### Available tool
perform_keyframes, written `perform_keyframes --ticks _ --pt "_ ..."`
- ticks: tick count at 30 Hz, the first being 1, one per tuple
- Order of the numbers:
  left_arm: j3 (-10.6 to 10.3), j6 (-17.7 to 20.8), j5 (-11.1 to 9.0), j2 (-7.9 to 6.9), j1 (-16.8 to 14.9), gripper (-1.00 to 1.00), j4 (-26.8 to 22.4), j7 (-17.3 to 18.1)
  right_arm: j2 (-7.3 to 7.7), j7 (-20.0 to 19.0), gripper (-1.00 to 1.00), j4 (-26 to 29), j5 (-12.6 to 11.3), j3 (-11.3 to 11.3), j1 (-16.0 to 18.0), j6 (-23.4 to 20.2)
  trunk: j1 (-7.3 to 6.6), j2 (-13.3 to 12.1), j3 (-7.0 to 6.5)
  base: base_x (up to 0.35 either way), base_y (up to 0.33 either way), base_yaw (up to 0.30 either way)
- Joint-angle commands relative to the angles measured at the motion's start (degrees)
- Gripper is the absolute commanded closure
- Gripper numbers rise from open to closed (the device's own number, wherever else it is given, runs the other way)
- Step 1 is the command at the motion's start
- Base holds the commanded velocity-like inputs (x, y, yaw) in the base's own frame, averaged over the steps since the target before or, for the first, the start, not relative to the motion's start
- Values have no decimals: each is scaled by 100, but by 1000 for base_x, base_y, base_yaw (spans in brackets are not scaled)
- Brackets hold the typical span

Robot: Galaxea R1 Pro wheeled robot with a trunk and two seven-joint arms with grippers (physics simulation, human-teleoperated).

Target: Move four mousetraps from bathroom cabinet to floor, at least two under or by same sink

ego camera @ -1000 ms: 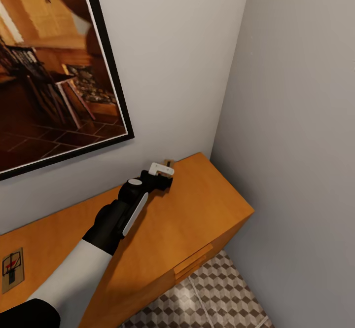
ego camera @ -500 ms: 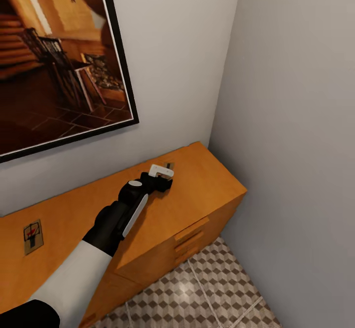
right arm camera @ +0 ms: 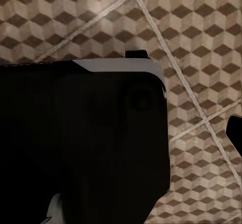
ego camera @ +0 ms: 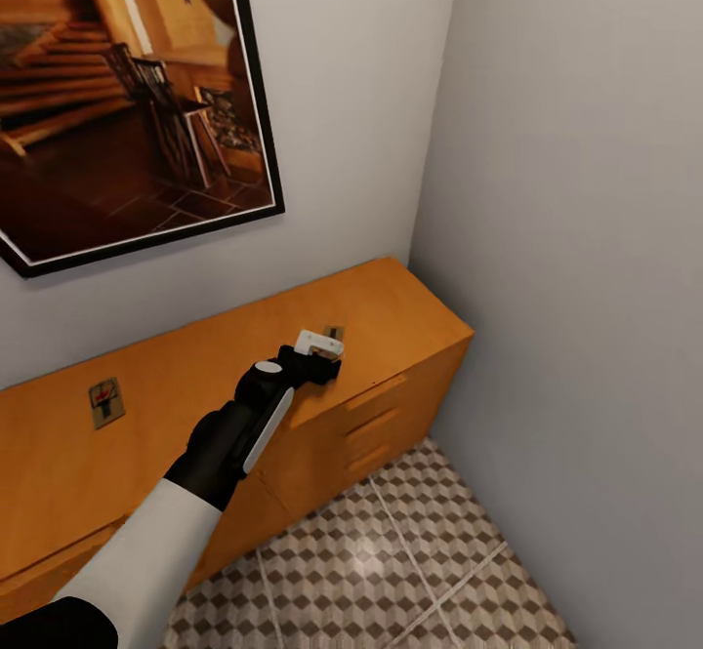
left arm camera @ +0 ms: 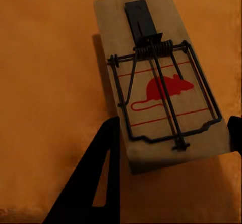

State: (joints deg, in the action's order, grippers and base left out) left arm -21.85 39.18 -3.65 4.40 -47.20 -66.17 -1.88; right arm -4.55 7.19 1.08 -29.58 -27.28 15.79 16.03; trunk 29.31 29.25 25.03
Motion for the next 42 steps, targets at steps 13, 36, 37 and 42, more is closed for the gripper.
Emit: perform_keyframes --ticks 13,36,37,42 --pt "-3 21 -23 -1 29 100 70 -12 -2 20 -100 -3 -39 -49 3 15 -2 8 8 -341 -24 0" --pt "-3 12 -22 -1 78 100 180 -6 -2 20 -100 -3 -39 -49 3 15 -2 8 8 -332 -132 0" --pt "-3 12 -22 -1 79 100 202 -5 -2 20 -100 -3 -39 -49 3 15 -2 8 8 -329 -137 0" --pt "-3 8 -22 -1 79 100 433 -5 0 21 -100 -3 -39 -49 3 15 -2 8 8 -314 -130 0"
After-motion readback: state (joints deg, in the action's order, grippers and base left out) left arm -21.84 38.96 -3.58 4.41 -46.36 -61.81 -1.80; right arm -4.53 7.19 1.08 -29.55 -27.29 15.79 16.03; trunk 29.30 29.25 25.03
